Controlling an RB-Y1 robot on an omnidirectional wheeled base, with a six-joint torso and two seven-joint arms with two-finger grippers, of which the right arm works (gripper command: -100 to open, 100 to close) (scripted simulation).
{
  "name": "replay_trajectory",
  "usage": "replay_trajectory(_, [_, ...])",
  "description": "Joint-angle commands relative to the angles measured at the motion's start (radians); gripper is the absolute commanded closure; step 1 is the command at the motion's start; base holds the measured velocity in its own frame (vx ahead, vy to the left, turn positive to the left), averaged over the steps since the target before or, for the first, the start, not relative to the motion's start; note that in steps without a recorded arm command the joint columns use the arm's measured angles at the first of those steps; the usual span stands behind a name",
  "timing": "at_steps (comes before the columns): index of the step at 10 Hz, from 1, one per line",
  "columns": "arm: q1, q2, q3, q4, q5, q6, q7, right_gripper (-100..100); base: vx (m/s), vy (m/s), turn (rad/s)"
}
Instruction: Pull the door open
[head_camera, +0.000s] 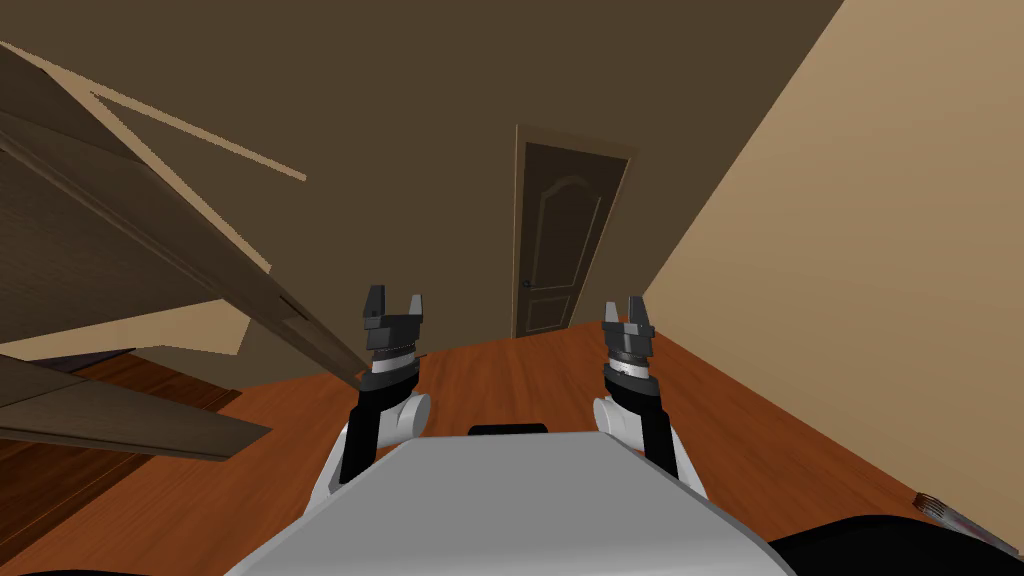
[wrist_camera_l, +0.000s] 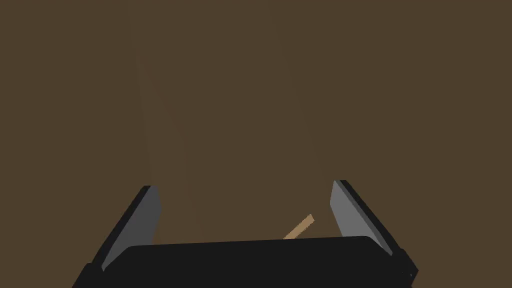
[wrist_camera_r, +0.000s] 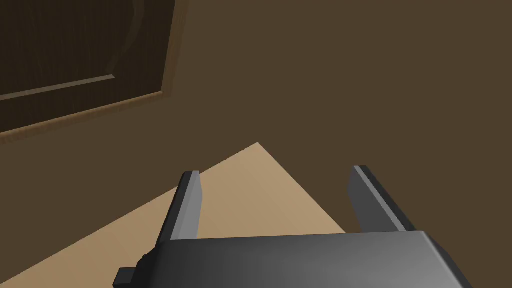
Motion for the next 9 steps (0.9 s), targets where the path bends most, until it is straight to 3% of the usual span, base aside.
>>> replay_trajectory(1, [-0.012, -0.014, -0.001, 0.039, -0.002, -0.002, -0.005, -100, 0.079, 0.001, 0.068])
replay_trajectory(4, [-0.023, -0.027, -0.002, 0.078, -0.003, -0.005, -0.010, -100, 0.106, -0.013, 0.043])
replay_trajectory(9, [-0.057, -0.060, -0.005, 0.193, -0.008, -0.012, -0.025, -100, 0.106, -0.012, 0.062])
